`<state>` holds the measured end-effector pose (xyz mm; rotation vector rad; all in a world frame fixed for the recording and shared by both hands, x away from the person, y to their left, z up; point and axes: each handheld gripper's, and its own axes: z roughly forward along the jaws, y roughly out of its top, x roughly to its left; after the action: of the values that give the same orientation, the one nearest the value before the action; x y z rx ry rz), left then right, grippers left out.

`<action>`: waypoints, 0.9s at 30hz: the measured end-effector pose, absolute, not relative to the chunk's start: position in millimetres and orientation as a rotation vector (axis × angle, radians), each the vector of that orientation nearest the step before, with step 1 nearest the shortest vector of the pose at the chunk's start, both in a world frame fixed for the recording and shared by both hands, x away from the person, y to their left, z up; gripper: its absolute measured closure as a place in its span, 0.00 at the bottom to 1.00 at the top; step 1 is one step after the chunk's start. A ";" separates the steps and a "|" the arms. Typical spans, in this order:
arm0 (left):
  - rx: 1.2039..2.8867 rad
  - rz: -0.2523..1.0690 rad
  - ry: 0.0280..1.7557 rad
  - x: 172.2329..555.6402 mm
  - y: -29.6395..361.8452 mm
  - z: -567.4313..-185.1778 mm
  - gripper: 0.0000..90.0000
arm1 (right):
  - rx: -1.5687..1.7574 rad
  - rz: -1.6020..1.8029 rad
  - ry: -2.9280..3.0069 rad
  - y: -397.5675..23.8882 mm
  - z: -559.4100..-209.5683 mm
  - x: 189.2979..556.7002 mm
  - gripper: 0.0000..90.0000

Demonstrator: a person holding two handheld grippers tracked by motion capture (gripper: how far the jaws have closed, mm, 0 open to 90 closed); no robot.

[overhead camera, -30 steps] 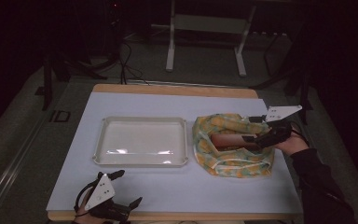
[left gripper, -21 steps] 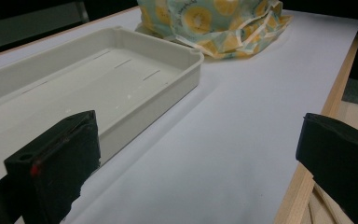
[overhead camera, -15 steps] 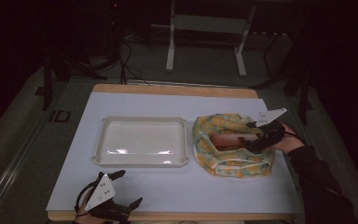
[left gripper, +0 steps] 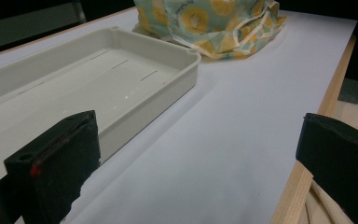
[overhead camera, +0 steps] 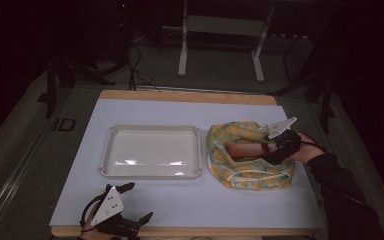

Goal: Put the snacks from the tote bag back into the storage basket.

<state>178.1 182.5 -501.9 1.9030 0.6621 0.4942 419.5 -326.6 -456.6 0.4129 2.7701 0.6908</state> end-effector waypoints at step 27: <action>1.898 0.482 0.650 176.5 181.7 -500.8 0.00 | 0.260 0.555 2.874 -324.9 -469.1 424.4 0.47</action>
<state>176.5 181.7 -500.8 1.8982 0.6500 0.4824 424.4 -324.9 -469.1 0.2601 2.8740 0.5548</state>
